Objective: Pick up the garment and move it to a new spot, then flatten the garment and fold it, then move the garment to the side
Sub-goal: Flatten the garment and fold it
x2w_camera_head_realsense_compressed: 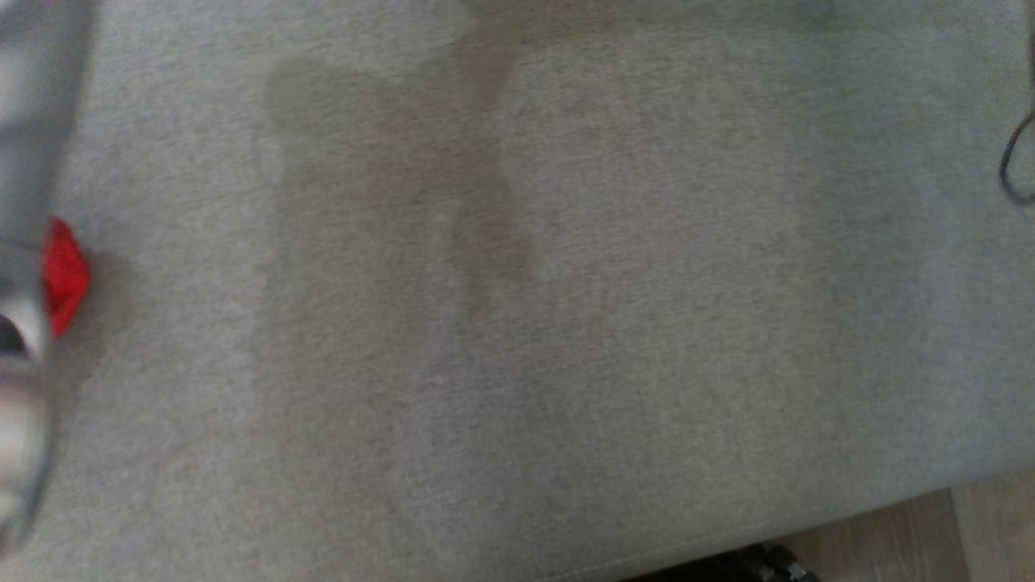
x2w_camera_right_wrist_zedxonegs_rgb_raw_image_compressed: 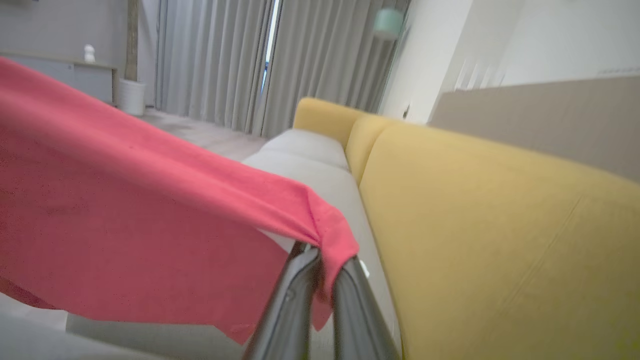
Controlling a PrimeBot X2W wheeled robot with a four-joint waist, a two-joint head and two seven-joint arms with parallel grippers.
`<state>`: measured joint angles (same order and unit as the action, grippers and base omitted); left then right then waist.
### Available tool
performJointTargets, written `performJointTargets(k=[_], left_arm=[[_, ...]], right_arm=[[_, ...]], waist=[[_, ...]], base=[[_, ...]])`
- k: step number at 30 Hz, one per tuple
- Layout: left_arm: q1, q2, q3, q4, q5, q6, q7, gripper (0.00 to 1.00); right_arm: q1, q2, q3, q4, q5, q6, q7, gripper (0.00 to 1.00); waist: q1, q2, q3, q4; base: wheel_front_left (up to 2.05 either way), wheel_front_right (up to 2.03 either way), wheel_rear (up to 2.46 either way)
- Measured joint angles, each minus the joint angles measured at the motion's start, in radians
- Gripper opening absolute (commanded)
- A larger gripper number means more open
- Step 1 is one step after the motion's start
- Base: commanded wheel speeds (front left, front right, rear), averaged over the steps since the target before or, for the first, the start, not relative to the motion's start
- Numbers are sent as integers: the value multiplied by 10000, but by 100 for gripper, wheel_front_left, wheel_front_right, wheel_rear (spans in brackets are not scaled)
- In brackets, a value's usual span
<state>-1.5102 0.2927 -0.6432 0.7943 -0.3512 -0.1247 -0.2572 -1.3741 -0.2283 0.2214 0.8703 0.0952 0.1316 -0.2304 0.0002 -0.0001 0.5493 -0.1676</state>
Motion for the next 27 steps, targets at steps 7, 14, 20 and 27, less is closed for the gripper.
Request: performJointTargets(k=[7, 14, 20, 27], left_arm=[[2385, -318, -428, -362, -10, -77, -2, 0], [4712, -184, -1396, -934, -146, -79, -2, 0], [5698, 113, -2215, -1231, -199, -79, -2, 0], [6761, 286, -2947, -1557, -199, -82, -2, 0]], right_arm=[[1522, -8, 1705, 2176, 117, 0, 334, 0], [2646, -721, 4148, 2366, 1933, 0, 1544, 0], [3555, -1787, 5892, 1208, 3615, 0, 2435, 0], [4478, -3358, 7868, -537, 5442, 0, 3381, 0]], waist=[[-1, 0, -148, 371], [-4, 0, -869, 588], [-4, 0, -1445, 716], [-4, 1, -2151, 811]], base=[[0, 0, 0], [0, 0, 0], [0, 0, 0], [0, 0, 0]])
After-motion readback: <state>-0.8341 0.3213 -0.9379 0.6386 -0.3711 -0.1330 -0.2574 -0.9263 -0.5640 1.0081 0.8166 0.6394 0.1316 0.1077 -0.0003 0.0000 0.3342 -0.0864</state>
